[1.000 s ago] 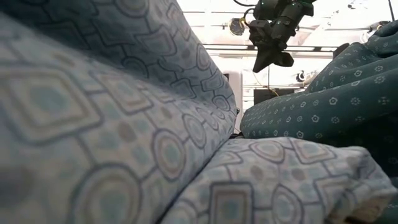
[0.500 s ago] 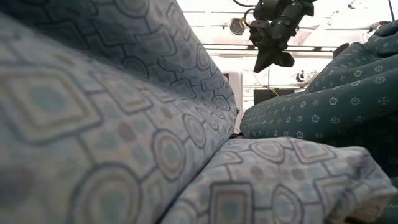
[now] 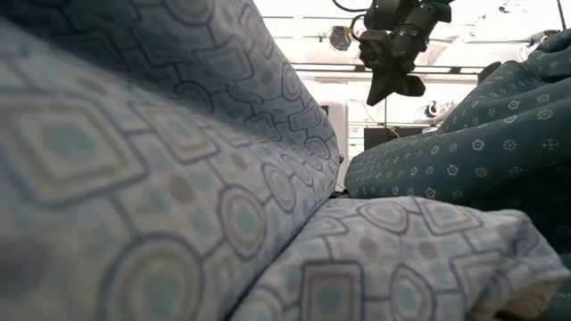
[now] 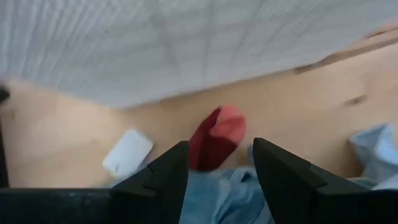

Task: Sort clothes
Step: Move the bottom left red sock to the top right of the table

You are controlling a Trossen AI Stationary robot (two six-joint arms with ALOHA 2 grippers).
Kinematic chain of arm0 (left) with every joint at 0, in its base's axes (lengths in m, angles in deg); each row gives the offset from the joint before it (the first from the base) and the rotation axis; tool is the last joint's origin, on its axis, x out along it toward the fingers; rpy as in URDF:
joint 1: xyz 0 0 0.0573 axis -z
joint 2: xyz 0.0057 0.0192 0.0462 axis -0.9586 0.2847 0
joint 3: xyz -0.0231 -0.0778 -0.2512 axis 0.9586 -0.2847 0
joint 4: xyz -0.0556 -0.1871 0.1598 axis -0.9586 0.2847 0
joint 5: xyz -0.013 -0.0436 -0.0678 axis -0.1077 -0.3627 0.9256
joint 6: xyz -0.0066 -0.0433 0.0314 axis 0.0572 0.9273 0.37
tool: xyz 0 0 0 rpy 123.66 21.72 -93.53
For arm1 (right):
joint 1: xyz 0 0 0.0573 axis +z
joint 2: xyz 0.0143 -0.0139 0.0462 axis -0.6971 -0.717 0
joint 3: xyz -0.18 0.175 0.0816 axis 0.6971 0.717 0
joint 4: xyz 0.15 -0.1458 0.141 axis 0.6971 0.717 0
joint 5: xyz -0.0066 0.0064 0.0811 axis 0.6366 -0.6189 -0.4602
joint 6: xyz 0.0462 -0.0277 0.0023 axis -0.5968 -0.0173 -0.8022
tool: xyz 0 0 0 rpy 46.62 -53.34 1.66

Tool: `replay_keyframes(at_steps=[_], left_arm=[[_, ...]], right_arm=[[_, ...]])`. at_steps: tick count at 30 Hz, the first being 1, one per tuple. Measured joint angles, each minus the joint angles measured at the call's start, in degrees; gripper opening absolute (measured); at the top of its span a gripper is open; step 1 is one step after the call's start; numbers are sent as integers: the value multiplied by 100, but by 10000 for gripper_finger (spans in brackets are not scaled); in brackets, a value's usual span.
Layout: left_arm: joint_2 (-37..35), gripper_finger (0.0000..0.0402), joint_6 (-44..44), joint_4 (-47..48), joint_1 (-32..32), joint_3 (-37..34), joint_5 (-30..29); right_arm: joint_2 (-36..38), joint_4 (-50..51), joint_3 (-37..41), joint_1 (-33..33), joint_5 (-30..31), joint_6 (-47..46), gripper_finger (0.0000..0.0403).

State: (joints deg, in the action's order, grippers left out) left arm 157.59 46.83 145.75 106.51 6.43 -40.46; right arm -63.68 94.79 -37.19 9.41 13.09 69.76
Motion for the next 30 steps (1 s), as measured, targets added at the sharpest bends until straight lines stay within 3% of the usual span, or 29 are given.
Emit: replay_keyframes(at_steps=[6, 12, 21, 30], left_arm=[[0, 189, 507, -695, -14, -407, 247], [0, 189, 533, -758, -303, -638, -65], [0, 189, -753, -1913, -851, -1181, 88], [84, 189, -2319, -1944, -1193, -1210, -26]], right_arm=[[0, -88, 0, 0, 20, 0, 0], [0, -77, 0, 0, 17, 73, 0], [0, -68, 0, 0, 7, 80, 0], [-1, -65, 0, 0, -4, 66, 0]])
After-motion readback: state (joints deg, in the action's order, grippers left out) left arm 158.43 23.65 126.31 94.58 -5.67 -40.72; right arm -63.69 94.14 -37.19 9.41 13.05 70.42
